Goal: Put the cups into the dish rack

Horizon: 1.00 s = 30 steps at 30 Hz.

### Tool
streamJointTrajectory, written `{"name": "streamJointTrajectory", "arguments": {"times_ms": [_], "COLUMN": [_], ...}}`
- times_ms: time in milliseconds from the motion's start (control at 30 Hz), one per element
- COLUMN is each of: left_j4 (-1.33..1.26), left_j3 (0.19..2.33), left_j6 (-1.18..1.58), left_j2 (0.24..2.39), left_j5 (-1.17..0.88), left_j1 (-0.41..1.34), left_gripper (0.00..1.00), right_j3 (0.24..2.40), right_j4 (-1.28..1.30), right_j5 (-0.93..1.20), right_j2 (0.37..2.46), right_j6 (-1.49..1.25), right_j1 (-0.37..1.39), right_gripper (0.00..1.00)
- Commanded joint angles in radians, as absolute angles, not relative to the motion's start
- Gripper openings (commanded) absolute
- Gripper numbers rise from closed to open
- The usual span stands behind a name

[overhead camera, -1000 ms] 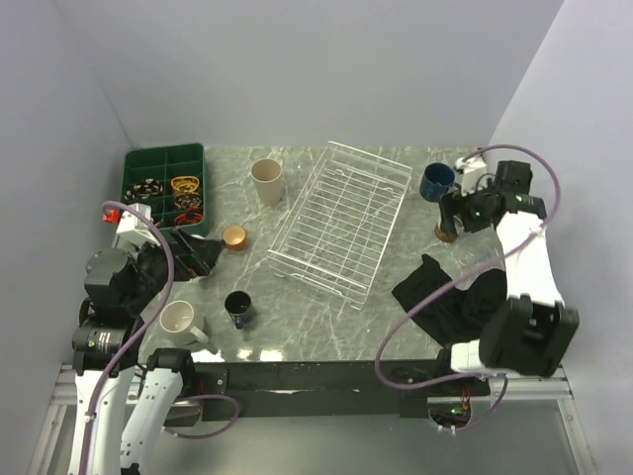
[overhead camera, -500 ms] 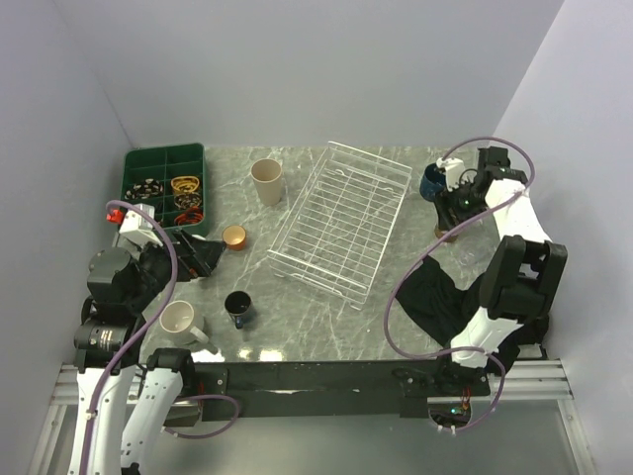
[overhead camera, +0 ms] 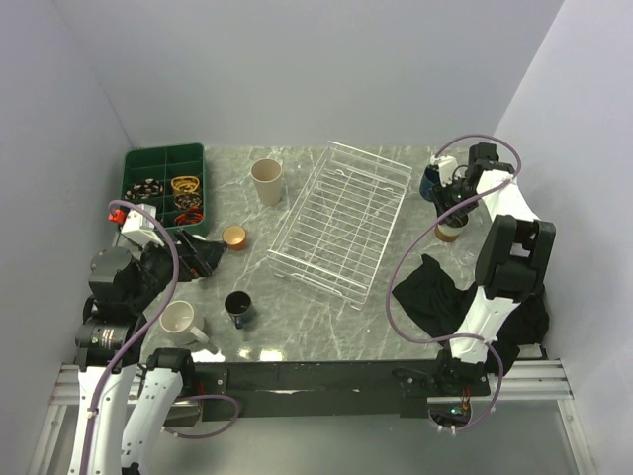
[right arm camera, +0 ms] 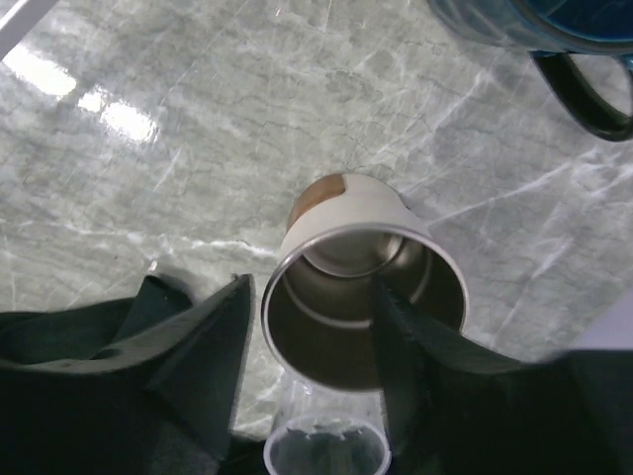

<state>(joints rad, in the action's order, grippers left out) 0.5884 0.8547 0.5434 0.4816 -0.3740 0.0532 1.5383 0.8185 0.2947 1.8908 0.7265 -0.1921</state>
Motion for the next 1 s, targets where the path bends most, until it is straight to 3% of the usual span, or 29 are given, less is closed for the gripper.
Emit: {"name": "streamJointTrajectory", "arguments": {"times_ms": [0,133,233,267,333,533,767,967], "left_j4": [0.551,0.548,0.548,0.548,0.538,0.459,0.078,-0.204], "left_j3": [0.85,0.853,0.862,0.862,0.864,0.833,0.721,0.676], "left_j6": [0.56,0.569,0.58,0.586,0.598,0.695,1.022,1.273], "left_j2": [0.479,0.482,0.489,0.489,0.489,0.479,0.485,0.523], "left_j5": [-0.397,-0.408,-0.42,-0.426,-0.433,-0.544,-0.759,-0.73], "left_j1": [0.054,0.054,0.055,0.054,0.054,0.054,0.057,0.084], "left_gripper": [0.96,0.96,0.96,0.96,0.96,0.96,0.96,0.96], "right_j3": [1.563,1.554,1.546,1.543,1.532,1.454,1.359,1.361], "right_j4": [0.792,0.792,0.795,0.798,0.798,0.818,0.813,0.747], "right_j5": [0.293,0.301,0.307,0.314,0.311,0.377,0.56,0.917], "right_j2": [1.916,1.939,1.925,1.919,1.881,1.657,1.268,1.026], "right_j6": [0.715,0.707,0.7,0.693,0.681,0.614,0.508,0.322], "right_j1": [-0.184,-0.181,-0.181,-0.181,-0.181,-0.183,-0.181,-0.178], "right_gripper": [0.52,0.35,0.19,0.08,0.0,0.0,0.0,0.0]}}
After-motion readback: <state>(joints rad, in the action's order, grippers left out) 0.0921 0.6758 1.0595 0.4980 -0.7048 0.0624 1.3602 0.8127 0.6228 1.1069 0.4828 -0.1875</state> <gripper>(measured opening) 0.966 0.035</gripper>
